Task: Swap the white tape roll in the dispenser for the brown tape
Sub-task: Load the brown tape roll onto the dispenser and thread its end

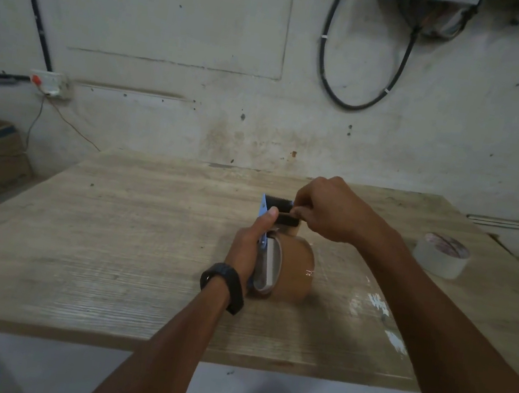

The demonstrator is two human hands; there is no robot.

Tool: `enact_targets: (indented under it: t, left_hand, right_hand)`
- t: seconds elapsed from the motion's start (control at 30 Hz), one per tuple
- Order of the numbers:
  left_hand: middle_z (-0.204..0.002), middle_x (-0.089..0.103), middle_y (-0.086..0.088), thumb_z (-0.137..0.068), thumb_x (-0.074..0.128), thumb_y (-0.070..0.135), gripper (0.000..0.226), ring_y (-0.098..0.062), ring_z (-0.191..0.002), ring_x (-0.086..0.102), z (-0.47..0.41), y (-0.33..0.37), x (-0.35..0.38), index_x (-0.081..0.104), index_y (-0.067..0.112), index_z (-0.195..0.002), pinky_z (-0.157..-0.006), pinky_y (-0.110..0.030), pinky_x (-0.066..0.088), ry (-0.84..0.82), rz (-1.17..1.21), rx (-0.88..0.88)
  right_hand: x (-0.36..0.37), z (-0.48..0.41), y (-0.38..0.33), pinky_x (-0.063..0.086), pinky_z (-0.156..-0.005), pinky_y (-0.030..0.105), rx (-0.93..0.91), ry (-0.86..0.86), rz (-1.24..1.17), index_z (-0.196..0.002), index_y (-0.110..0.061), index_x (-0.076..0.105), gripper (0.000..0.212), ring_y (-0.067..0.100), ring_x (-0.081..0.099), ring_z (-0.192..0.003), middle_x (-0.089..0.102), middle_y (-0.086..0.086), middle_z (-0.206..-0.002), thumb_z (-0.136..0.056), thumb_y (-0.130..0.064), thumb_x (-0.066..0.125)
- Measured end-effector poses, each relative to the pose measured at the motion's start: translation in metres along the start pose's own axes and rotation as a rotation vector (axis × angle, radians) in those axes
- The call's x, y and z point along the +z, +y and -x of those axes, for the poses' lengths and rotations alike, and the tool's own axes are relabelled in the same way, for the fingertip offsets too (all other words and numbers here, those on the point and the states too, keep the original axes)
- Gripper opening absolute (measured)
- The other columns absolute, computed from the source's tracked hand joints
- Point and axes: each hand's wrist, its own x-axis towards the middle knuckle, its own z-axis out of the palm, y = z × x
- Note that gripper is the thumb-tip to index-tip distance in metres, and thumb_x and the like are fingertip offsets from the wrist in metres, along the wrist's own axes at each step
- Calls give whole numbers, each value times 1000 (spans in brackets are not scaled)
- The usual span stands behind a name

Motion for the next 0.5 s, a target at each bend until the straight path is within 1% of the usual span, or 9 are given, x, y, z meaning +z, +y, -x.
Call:
enact_targets:
  t: [0.07, 0.13, 0.2, 0.27, 0.33, 0.4, 0.43, 0.5]
  left_hand:
    - [-105, 79, -15, -54, 65, 85, 80, -41, -104, 72, 0, 0, 0, 76, 29, -111, -103, -64, 49, -17, -3, -6]
    - [-103, 79, -16, -57, 64, 84, 79, -38, -97, 73, 0, 0, 0, 76, 27, -110, -102, -63, 50, -37, 0, 4]
    - [-98, 78, -15, -57, 65, 86, 81, -36, -89, 73, -1, -2, -1, 77, 25, -109, -99, -59, 52, -53, 10, 15]
    - [-96, 77, -16, -50, 66, 91, 91, -34, -86, 71, -3, -3, -1, 79, 22, -109, -93, -55, 54, -70, 21, 18]
    - [-100, 74, -18, -48, 66, 92, 97, -34, -88, 68, -5, -3, -1, 78, 19, -111, -88, -52, 53, -88, 32, 6]
    - [-102, 72, -21, -48, 67, 91, 102, -35, -89, 66, -6, -3, -1, 75, 14, -115, -86, -50, 51, -91, 44, -5]
    - [-100, 70, -21, -48, 68, 90, 103, -35, -89, 64, -7, -3, -1, 75, 12, -115, -86, -51, 50, -92, 46, -5]
    - [-97, 72, -17, -51, 68, 89, 96, -34, -89, 66, -8, -3, -1, 77, 15, -111, -88, -53, 50, -93, 49, -5]
  right_hand:
    - [-1, -1, 2, 43, -56, 20, -12, -9, -11, -101, -9, 78, 15, 8, 59, -64, 67, 1, -78, -91, -19, 71]
    - [-4, -1, 4, 44, -57, 20, -37, -21, -4, -98, -11, 79, 13, 7, 60, -65, 69, 1, -79, -90, -18, 72]
    - [-8, -2, 5, 41, -55, 19, -82, -54, 23, -92, -14, 78, 9, 5, 57, -63, 69, 0, -79, -91, -17, 70]
    - [-11, -1, 5, 36, -53, 19, -125, -81, 59, -83, -20, 72, 9, 4, 54, -61, 65, -3, -73, -91, -19, 70]
    - [-8, 0, 6, 34, -53, 19, -153, -60, 63, -79, -23, 65, 13, 5, 52, -61, 59, -9, -69, -90, -19, 70]
    - [-3, 2, 5, 36, -56, 21, -168, -13, 53, -78, -22, 62, 14, 6, 50, -62, 54, -11, -69, -89, -18, 69]
    - [-1, 4, 4, 37, -57, 23, -179, 9, 52, -78, -22, 61, 14, 5, 48, -62, 53, -11, -70, -89, -17, 68]
    - [3, 6, 4, 35, -59, 24, -208, 41, 57, -79, -21, 59, 14, 4, 44, -63, 53, -7, -74, -90, -16, 66]
